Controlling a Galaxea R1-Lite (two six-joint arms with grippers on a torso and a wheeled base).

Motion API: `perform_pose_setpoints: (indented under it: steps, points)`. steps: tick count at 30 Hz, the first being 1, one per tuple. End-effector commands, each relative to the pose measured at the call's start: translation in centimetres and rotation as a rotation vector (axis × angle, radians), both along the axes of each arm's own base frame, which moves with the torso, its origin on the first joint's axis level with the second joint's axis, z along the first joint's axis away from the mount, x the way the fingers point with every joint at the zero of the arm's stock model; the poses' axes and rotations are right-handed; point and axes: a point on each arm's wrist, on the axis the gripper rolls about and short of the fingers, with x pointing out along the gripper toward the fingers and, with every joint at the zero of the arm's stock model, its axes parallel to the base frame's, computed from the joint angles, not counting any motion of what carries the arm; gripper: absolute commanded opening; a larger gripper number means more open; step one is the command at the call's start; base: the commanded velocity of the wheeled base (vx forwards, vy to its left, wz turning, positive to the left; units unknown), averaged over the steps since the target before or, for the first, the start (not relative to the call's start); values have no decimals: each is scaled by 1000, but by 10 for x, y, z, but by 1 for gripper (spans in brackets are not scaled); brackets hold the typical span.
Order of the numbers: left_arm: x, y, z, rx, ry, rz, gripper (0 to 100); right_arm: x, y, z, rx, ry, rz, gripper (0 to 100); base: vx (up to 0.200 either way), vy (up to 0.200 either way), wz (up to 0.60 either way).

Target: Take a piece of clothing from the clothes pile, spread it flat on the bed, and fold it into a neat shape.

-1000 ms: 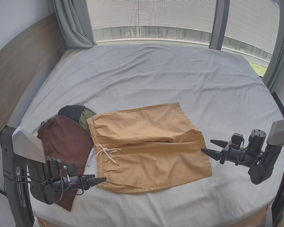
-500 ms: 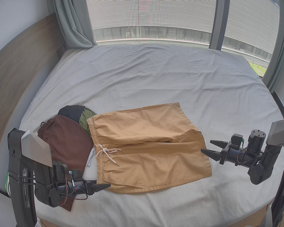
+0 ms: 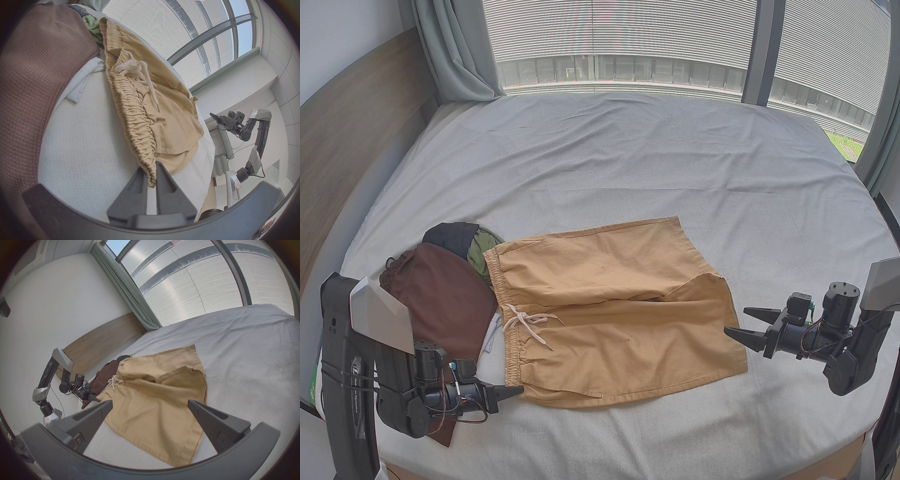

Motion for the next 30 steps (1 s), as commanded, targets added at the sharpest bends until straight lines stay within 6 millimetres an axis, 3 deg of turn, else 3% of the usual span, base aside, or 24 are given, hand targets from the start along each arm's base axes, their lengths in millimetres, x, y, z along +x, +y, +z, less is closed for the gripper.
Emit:
perform_pose_setpoints:
  steps: [1,14,30]
  points:
    - [1,0,-2,2,-1,-2,0,-9,-1,-17,-19,68,5,100,0,0,0]
    - [-1,0,-2,5,1,-5,0,-14,-16,-57,-47,205,-36,100,0,0,0]
    - [-1,0,-3,5,3,-7,0,-16,-21,-74,-46,266,-54,100,0,0,0]
